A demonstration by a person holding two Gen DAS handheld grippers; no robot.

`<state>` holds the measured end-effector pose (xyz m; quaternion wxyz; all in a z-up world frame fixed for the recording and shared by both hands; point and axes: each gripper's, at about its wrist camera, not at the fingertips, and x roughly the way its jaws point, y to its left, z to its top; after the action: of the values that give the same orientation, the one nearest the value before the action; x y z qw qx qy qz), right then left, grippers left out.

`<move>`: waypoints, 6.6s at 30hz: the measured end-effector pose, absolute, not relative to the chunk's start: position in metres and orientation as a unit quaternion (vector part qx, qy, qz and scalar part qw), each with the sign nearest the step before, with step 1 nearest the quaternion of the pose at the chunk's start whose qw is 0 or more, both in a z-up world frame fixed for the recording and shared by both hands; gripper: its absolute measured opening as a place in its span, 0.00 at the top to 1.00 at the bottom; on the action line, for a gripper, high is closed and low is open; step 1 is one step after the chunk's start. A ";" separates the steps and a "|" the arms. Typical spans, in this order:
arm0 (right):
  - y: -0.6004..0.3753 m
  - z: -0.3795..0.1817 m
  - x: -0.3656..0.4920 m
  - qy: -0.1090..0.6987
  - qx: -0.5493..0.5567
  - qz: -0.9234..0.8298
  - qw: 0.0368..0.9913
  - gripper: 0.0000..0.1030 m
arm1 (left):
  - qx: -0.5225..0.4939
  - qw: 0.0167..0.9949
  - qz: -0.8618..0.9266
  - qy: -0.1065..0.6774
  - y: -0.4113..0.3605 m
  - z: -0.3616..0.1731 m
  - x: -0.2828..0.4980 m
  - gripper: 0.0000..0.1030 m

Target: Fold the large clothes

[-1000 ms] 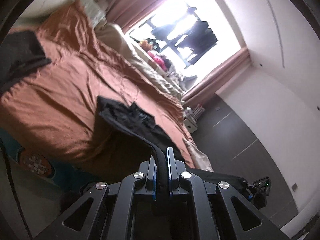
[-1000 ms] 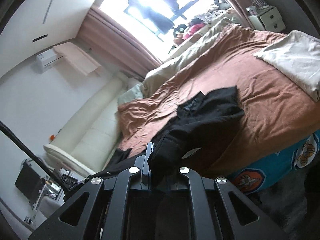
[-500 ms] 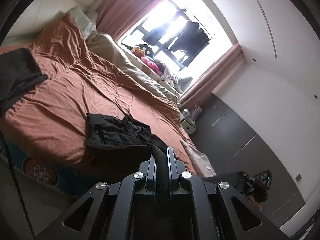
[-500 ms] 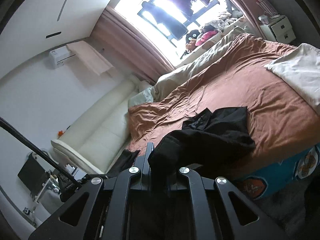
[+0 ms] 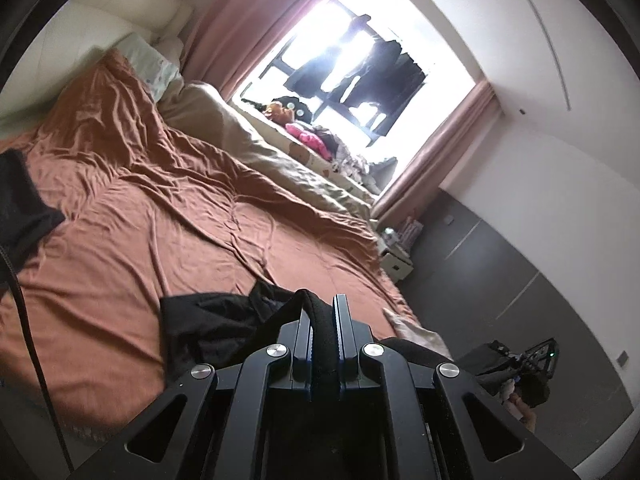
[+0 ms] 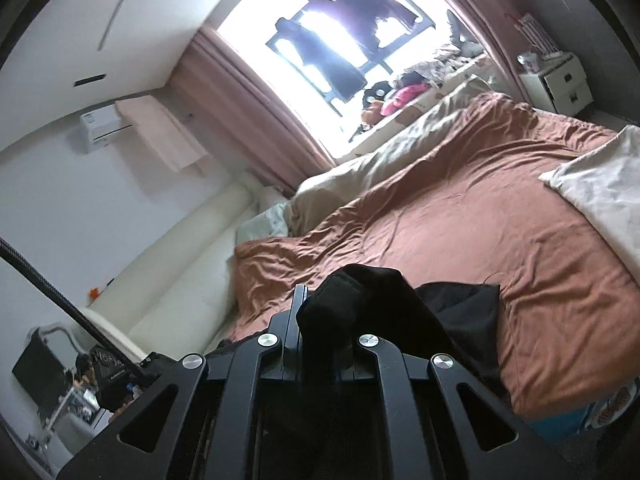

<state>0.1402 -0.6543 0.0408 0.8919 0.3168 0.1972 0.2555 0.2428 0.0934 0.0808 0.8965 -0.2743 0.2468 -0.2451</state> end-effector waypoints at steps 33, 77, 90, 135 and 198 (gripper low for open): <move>-0.584 -0.027 0.371 0.367 0.275 0.128 0.879 0.03 | -0.237 0.876 -0.099 0.408 0.081 -0.078 0.431 0.19; -0.583 -0.002 0.185 0.393 0.233 0.164 0.874 0.31 | -0.435 0.771 -0.117 0.450 0.115 -0.186 0.289 0.39; -0.466 -0.021 0.225 0.447 0.163 0.251 0.843 0.57 | -0.437 0.768 -0.148 0.444 0.095 -0.183 0.318 0.82; -0.345 -0.027 0.466 0.477 0.079 0.185 0.855 0.77 | -0.468 0.761 -0.138 0.428 0.104 -0.183 0.306 0.87; -0.634 -0.127 0.221 0.347 0.396 0.180 0.831 0.36 | -0.137 0.760 -0.411 0.484 -0.283 -0.028 0.350 0.35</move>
<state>0.2209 -0.6335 -0.1268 0.8310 0.3955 0.3472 0.1801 0.3504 -0.2835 -0.0278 0.7602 -0.1374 0.4840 -0.4110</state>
